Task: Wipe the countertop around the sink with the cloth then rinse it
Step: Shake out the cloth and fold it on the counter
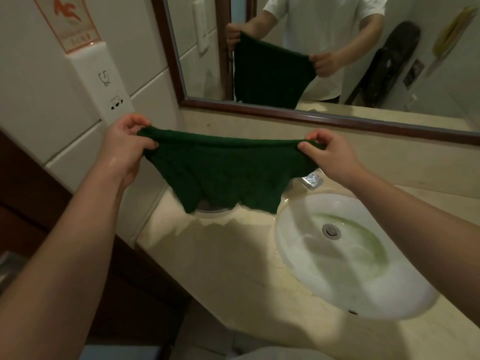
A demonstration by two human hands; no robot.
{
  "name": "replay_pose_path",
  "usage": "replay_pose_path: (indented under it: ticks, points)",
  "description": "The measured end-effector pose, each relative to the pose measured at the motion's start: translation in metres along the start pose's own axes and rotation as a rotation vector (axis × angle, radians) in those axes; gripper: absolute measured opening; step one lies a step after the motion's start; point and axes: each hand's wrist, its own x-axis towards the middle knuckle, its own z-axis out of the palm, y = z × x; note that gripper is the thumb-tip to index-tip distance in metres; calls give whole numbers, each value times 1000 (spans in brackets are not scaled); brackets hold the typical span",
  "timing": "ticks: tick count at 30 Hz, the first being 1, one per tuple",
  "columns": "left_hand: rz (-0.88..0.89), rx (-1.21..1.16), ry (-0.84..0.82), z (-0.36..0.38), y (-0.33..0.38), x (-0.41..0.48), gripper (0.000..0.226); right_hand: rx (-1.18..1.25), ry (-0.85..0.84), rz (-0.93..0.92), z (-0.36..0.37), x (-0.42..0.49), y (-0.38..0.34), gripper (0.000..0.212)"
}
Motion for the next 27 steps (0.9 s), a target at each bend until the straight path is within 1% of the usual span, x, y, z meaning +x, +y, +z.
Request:
replay_pose_path:
  ticks: [1,3,5,8,10,13,15,18,24,27]
  points:
    - [-10,-13,-3,-5,-5,-8,49,-4,-33,-27,-3,-9,-2,12]
    - [-62,-19,1,-15,-20,-30,53,-34,-167,-56,-7,-31,-1,6]
    - [-135,-4,-9,-25,-42,-60,55,-116,-330,-82,-5,-58,7,12]
    - [-268,55,-84,-44,-88,-108,42,-174,-580,-74,10,-97,31,19]
    - [-360,81,-125,-54,-113,-135,27,-175,-737,-43,23,-120,51,16]
    - [-474,118,-113,-62,-136,-160,21,-208,-884,-17,39,-141,75,6]
    - [-508,108,-110,-59,-141,-166,18,-206,-896,33,47,-142,82,9]
    - [-521,125,-50,-54,-155,-153,31,-191,-821,104,56,-129,89,11]
    - [-549,250,36,-34,-179,-93,22,-259,-668,198,79,-67,104,14]
    - [-569,317,49,-17,-188,-72,22,-317,-651,243,96,-45,117,18]
